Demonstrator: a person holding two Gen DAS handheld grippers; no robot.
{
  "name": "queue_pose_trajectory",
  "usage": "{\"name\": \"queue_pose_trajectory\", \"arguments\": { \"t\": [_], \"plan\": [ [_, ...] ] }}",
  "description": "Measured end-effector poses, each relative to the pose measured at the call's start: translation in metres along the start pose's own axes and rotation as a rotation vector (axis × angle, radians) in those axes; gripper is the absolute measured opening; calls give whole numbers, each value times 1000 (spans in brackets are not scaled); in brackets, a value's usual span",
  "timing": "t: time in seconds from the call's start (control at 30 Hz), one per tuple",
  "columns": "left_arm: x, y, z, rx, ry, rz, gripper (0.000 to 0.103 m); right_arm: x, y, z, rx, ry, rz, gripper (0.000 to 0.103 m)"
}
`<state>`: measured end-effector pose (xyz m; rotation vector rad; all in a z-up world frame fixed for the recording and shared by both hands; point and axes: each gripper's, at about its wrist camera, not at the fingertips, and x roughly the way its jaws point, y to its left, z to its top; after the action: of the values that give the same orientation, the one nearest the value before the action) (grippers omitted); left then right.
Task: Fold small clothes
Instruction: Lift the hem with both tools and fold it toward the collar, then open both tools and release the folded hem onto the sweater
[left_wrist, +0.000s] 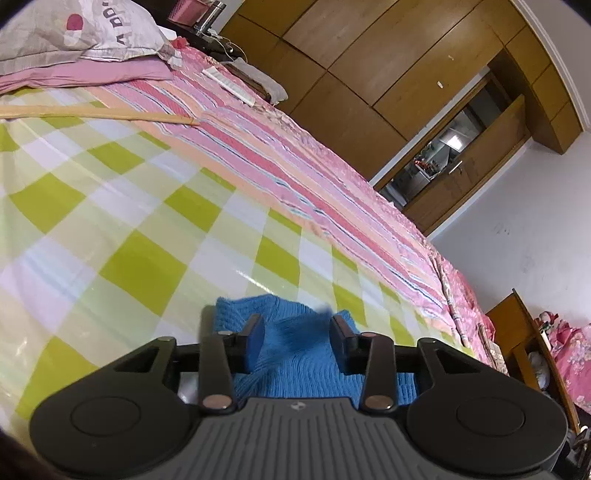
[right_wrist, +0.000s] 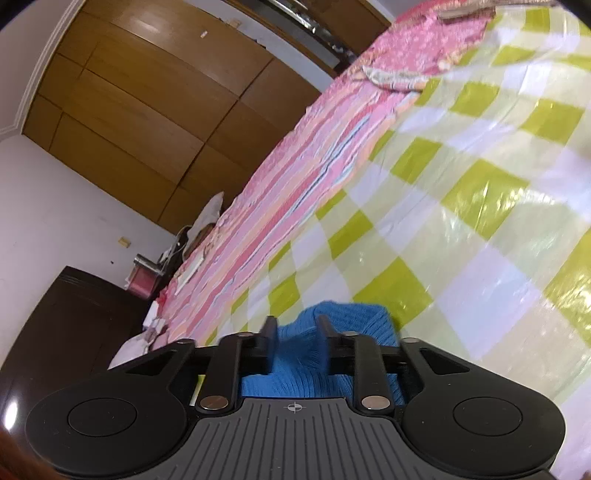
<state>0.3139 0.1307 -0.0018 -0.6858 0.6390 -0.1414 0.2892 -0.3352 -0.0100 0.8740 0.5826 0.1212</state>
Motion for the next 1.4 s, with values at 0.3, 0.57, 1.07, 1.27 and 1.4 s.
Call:
{"name": "queue_pose_trajectory", "arguments": {
  "t": [0.3,0.57,1.07,1.27,1.4],
  "plan": [
    [-20,-3,-22,111,21,39,44,3,16,-19,-224,56,-112,28],
    [-18,-13,-42,247,30,90,45,13,24,-35,-348,92,-196,28],
    [-25,-22,-48,298,5,84,46,3,28,-38,-409,33,-233,34],
    [-22,-24,-53,297,14,86,47,15,30,-38,-424,76,-221,36],
    [-22,-26,-53,306,17,86,47,22,39,-42,-496,103,-246,19]
  ]
}}
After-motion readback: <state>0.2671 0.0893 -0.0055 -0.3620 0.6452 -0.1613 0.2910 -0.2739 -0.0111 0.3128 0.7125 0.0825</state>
